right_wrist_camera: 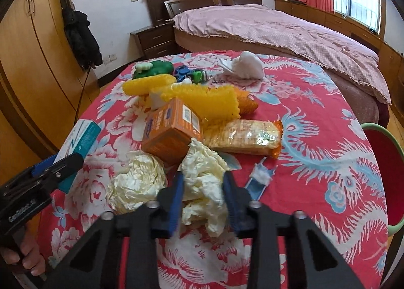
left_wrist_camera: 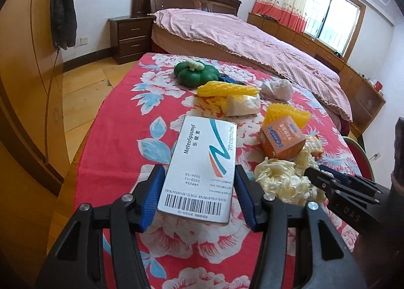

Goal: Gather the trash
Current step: 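Grasp the white medicine box with the left tool while the right tool grasps crumpled clear plastic, then carry both items over the red bin while the right tool opens, dropping the plastic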

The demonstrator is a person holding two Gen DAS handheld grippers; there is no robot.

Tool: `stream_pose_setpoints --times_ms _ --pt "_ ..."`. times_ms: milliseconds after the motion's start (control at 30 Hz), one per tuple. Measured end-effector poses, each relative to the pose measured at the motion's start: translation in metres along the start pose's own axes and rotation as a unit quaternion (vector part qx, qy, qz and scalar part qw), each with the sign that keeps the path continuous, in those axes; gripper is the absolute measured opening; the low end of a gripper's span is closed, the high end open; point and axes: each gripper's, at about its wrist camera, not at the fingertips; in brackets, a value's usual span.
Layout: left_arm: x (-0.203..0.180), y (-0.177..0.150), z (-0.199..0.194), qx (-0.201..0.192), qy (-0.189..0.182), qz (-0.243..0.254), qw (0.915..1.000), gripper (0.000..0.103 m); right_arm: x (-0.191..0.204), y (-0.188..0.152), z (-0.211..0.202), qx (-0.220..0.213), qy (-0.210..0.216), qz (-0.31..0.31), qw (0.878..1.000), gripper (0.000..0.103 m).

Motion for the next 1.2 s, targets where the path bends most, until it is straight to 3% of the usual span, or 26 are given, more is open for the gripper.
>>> stream_pose_setpoints --times_ms 100,667,1200 --pt "-0.005 0.000 -0.004 -0.002 -0.006 0.002 1.0000 0.056 -0.004 0.001 -0.003 -0.003 -0.001 0.002 1.000 0.015" --pt "-0.063 0.020 -0.028 -0.007 -0.070 0.030 0.9970 0.056 -0.047 0.011 -0.076 -0.085 0.002 0.060 0.995 0.013" --pt "-0.191 0.035 0.017 0.037 -0.146 0.114 0.9821 0.056 -0.173 -0.001 -0.109 -0.118 -0.082 0.174 0.974 0.013"
Point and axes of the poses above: each gripper's, at about its wrist camera, not at the fingertips, and z roughly the way its jaws point, x to its left, y to its top, and after that the axes turned 9 degrees about -y, right-handed
